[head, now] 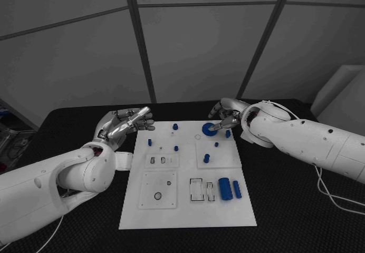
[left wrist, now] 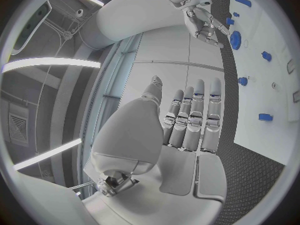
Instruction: Assemble the parts on the task board
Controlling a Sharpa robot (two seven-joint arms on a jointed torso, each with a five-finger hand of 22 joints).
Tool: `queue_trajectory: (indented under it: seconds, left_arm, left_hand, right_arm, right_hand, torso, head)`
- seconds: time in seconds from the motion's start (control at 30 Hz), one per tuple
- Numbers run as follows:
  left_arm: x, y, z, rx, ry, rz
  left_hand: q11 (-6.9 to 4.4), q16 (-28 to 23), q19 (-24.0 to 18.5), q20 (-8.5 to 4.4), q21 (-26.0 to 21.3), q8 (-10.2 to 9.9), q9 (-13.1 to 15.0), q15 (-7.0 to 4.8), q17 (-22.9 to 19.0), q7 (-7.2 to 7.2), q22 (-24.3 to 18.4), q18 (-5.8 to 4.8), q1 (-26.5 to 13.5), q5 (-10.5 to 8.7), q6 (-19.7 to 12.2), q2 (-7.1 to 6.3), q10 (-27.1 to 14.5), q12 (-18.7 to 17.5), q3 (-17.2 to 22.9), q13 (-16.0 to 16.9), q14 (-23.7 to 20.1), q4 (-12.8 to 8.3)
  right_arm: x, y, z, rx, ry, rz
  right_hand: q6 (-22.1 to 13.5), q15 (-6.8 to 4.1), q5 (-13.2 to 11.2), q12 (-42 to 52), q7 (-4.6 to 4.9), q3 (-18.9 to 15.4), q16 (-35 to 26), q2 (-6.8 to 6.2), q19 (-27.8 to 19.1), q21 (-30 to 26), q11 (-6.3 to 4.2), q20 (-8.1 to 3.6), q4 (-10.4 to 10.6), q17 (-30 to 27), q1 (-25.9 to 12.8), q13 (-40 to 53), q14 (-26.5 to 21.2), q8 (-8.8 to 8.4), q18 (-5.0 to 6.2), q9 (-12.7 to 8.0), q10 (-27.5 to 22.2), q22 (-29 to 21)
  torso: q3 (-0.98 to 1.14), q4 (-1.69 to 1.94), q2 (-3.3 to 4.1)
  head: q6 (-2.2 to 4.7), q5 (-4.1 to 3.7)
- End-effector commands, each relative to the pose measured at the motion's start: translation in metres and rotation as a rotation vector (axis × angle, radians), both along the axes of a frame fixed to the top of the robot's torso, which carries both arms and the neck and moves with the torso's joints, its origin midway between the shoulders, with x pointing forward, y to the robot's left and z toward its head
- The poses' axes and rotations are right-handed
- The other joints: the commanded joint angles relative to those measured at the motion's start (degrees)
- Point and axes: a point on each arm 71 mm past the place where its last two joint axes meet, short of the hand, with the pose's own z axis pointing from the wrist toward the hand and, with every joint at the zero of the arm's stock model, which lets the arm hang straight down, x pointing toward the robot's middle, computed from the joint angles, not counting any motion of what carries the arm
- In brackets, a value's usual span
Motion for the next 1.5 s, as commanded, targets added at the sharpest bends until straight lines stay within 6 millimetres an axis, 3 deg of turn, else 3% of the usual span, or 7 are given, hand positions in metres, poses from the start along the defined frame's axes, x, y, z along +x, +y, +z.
queue_trajectory:
  seconds: [0.03,0.47,1.2,1.5]
  left_arm:
    - [0.000,-0.001,0.002,-0.001,-0.009,-0.014]
    - [0.000,-0.001,0.001,-0.001,-0.008,-0.013]
    - [0.000,-0.001,0.001,0.000,-0.007,-0.012]
    - [0.000,-0.001,0.001,0.001,-0.005,-0.012]
  left_hand:
    - [0.12,-0.3,-0.4,0.17,0.4,-0.2,-0.1,0.30,0.1,0.09,0.1,2.71,-0.1,-0.34,-0.1,0.35,-0.3,-0.2,0.0,0.0,-0.2,-0.3]
    - [0.12,-0.3,-0.4,0.17,0.4,-0.2,-0.1,0.30,0.1,0.09,0.1,2.72,-0.1,-0.34,-0.1,0.37,-0.3,-0.2,0.0,0.0,-0.2,-0.3]
    - [0.12,-0.3,-0.5,0.18,0.4,-0.2,-0.1,0.30,0.1,0.10,0.1,2.72,0.0,-0.33,-0.1,0.44,-0.4,-0.2,0.0,0.0,-0.2,-0.3]
    - [0.12,-0.3,-0.5,0.18,0.4,-0.2,-0.1,0.30,0.1,0.10,0.1,2.72,0.0,-0.33,-0.1,0.44,-0.4,-0.2,0.0,0.0,-0.2,-0.3]
  right_arm:
    - [0.000,0.000,-0.003,-0.019,0.020,0.008]
    - [0.002,-0.001,-0.010,-0.026,0.038,0.006]
    - [0.002,0.002,-0.018,-0.039,0.072,0.022]
    - [0.002,0.002,-0.016,-0.023,0.042,0.016]
  right_hand:
    - [-0.4,0.39,0.1,0.3,0.02,0.0,0.2,0.11,0.1,0.3,0.37,0.36,0.4,10.8,0.4,0.0,5.2,-0.24,-0.87,-0.1,-0.2,0.0]
    - [-0.3,0.46,0.2,0.7,0.03,0.1,0.3,0.38,0.1,0.4,0.41,0.43,0.7,11.0,0.6,0.5,5.3,-0.02,-0.89,-0.1,0.0,0.1]
    - [2.5,0.21,1.0,2.7,-0.47,0.9,0.4,2.01,0.2,0.7,0.00,0.34,1.0,11.3,1.5,2.8,5.3,1.82,-0.94,0.0,1.2,0.7]
    - [7.4,-0.54,0.9,4.7,-1.54,3.3,0.5,4.82,0.6,1.2,-0.94,-0.24,0.7,11.5,2.0,5.4,5.4,2.72,-1.07,0.1,2.8,1.5]
  torso:
    - [0.11,-0.15,0.00]
    - [0.10,-0.04,0.04]
    - [0.18,-0.02,0.09]
    - [0.21,-0.08,0.10]
  head:
    - [-0.10,0.11]
    - [-0.36,-0.03]
    - [-0.78,-0.07]
    - [-0.84,-0.03]
